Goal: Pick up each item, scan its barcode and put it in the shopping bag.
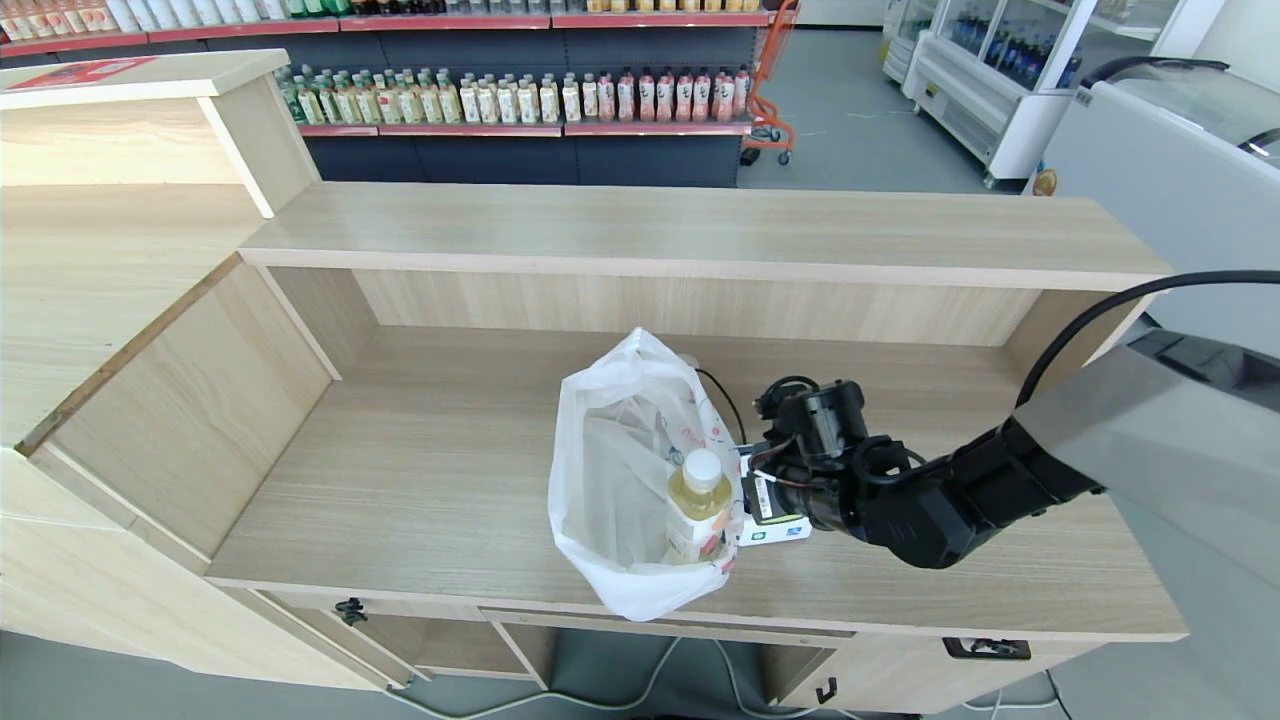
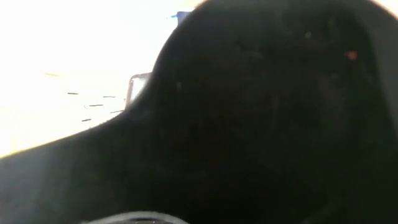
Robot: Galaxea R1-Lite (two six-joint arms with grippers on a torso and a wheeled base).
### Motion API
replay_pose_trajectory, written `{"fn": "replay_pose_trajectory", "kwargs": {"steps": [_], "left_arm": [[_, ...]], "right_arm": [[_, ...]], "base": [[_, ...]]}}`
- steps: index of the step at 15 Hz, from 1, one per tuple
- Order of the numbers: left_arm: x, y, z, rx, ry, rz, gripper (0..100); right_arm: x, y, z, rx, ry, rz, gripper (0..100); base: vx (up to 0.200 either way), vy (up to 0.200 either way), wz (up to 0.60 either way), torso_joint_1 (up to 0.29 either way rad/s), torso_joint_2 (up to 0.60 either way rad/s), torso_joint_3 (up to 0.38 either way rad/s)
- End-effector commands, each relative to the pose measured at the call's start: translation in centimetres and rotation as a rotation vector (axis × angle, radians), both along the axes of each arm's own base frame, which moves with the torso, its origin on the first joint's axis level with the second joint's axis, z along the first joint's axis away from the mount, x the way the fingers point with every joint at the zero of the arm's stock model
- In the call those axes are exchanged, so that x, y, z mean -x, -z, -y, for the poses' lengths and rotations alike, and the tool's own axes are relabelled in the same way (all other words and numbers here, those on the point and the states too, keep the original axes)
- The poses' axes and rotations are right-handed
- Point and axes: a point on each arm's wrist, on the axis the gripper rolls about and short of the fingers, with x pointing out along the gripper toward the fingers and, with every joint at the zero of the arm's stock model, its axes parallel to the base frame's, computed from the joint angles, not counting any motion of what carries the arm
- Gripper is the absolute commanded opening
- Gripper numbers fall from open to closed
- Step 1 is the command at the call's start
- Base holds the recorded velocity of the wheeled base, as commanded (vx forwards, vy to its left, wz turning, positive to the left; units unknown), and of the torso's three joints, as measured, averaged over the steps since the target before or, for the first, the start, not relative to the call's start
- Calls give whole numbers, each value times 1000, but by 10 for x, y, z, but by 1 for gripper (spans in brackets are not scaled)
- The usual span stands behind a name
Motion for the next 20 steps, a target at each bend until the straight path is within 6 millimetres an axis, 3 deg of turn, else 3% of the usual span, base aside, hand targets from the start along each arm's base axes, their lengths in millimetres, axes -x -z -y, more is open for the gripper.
{"fn": "replay_pose_trajectory", "kwargs": {"steps": [1,15,17,20], "left_arm": [[0,0,0,0,0,0,100],[0,0,0,0,0,0,100],[0,0,0,0,0,0,100],[0,0,0,0,0,0,100]], "right_arm": [[-1,4,-2,4,-2,-7,0],[-5,6,-4,-9,-1,16,0],[-6,1,-3,-15,5,30,0],[-11,-29,6,-56,46,128,0]], "base": [[0,0,0,0,0,0],[0,0,0,0,0,0],[0,0,0,0,0,0],[0,0,0,0,0,0]]}}
